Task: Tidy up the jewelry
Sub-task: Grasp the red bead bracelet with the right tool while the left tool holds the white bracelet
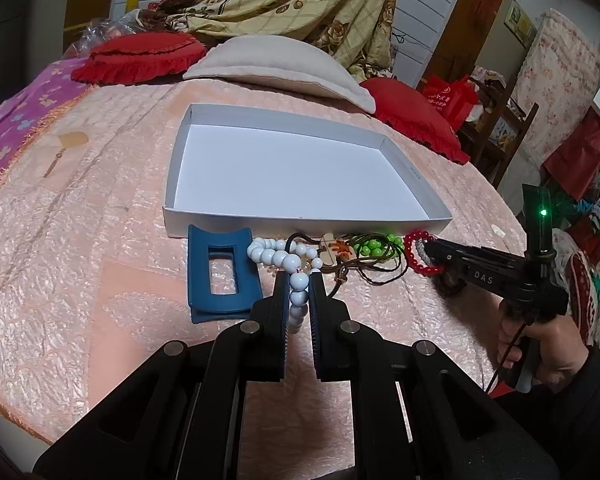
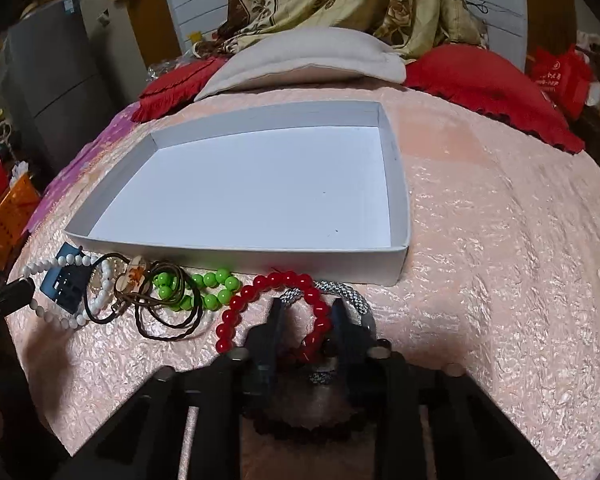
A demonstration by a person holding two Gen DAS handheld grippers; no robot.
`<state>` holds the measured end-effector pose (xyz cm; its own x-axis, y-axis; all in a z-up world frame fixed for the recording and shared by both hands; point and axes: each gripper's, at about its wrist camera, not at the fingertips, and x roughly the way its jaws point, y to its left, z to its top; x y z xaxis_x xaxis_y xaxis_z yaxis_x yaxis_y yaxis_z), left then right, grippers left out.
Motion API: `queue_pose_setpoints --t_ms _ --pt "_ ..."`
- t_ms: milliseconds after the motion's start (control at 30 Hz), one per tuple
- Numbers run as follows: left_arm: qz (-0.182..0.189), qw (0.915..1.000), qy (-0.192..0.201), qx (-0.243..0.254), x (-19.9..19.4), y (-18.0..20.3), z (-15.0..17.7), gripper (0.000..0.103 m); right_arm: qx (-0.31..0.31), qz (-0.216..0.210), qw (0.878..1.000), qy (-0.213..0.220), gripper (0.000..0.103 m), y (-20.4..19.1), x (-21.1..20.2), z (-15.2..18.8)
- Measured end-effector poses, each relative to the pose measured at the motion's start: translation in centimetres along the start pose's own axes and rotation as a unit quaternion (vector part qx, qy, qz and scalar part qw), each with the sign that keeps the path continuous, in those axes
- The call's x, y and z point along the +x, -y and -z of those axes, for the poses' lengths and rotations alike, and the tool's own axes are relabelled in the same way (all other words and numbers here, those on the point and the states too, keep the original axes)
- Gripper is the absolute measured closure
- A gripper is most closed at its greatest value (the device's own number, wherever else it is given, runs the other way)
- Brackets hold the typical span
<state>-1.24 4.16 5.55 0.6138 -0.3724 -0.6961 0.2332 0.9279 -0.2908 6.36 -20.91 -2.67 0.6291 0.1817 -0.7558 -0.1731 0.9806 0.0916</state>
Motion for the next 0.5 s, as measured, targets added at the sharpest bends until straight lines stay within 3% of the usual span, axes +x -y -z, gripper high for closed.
queue_pose_setpoints --t_ms 200,500 --pt "0.005 0.9999 0.014 -0.006 -0.5 -0.3 -0.2 0.095 -0.016 0.0 0.999 0.041 0.094 -0.8 -2.1 0.3" --pt "0.004 0.9995 0.028 -0.013 -0.9 -0.7 -0.5 0.095 -0.001 -0.053 0.991 0.123 0.094 -1.7 -7.1 1.1"
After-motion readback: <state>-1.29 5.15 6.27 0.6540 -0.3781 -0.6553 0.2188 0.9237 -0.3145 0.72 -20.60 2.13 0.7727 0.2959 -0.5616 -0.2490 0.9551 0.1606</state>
